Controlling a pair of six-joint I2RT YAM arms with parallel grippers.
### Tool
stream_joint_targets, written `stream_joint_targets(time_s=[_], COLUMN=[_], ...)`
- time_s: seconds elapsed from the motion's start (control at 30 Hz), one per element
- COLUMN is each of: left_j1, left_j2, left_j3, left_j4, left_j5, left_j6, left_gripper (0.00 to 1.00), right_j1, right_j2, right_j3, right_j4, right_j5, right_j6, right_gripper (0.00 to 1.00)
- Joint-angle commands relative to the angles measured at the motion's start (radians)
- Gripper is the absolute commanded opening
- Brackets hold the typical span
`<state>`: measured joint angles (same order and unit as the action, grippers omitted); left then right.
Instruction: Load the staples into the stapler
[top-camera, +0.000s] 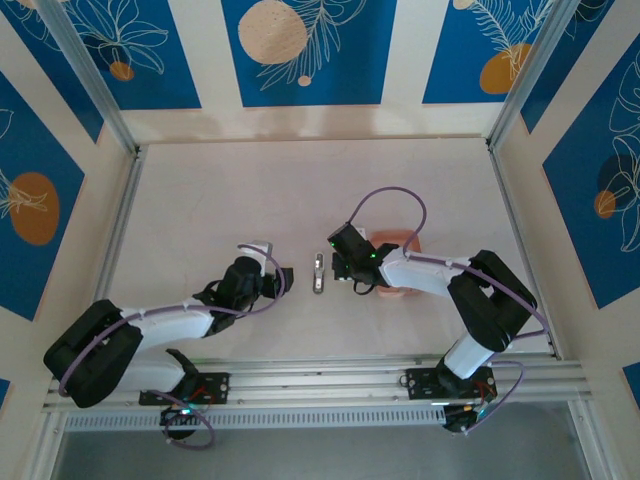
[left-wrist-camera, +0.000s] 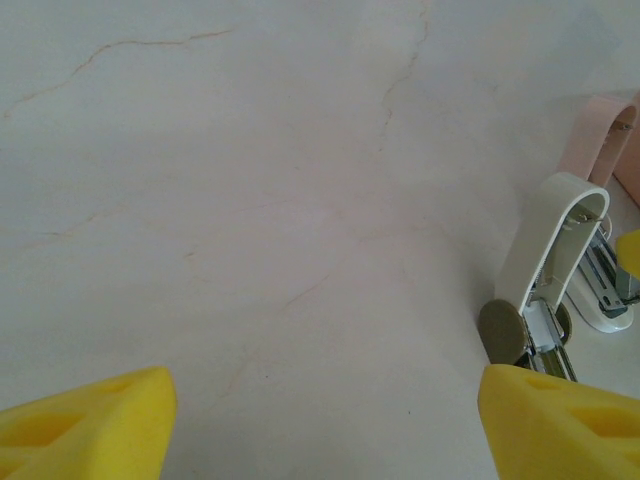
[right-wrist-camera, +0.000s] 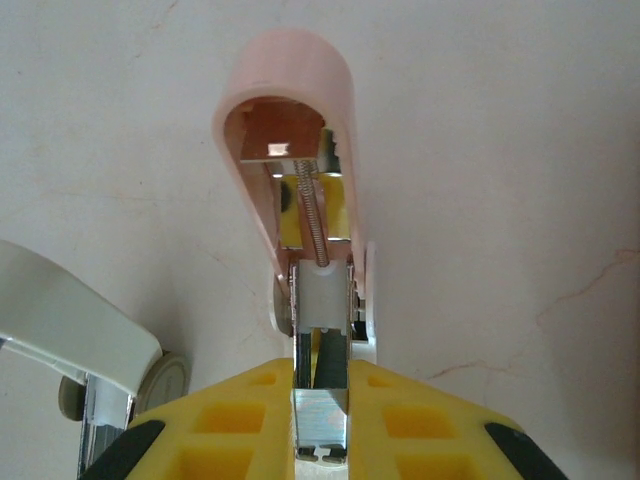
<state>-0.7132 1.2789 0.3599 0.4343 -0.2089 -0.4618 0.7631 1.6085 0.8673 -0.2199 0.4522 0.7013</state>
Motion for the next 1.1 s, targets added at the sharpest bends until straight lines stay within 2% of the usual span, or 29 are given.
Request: stream_joint_targets(time_s=[0.0, 0.23, 1.07], left_j1=[0.009, 0.010, 0.009], left_j2=[0.008, 0.008, -0.008], left_j3=[0.021, 0.021, 0.014], left_j4=[0.034, 0.033, 0.032], left_j5=[0.018, 0.020, 0.017], left_j6=[0.012, 0.012, 0.015], left_gripper=[0.79, 0.79, 0.78], right_j1=[0.010, 0.020, 0.015], right_j2=[-0.047, -0.075, -0.003], right_j3=[-0.003, 0.002, 0.003], right_j4=[-0.050, -0.055, -0.025], right_j5=[-0.009, -0.003, 0.008], right_j6=[0.025, 0.033, 0.008], right_gripper=[0.18, 0.18, 0.18])
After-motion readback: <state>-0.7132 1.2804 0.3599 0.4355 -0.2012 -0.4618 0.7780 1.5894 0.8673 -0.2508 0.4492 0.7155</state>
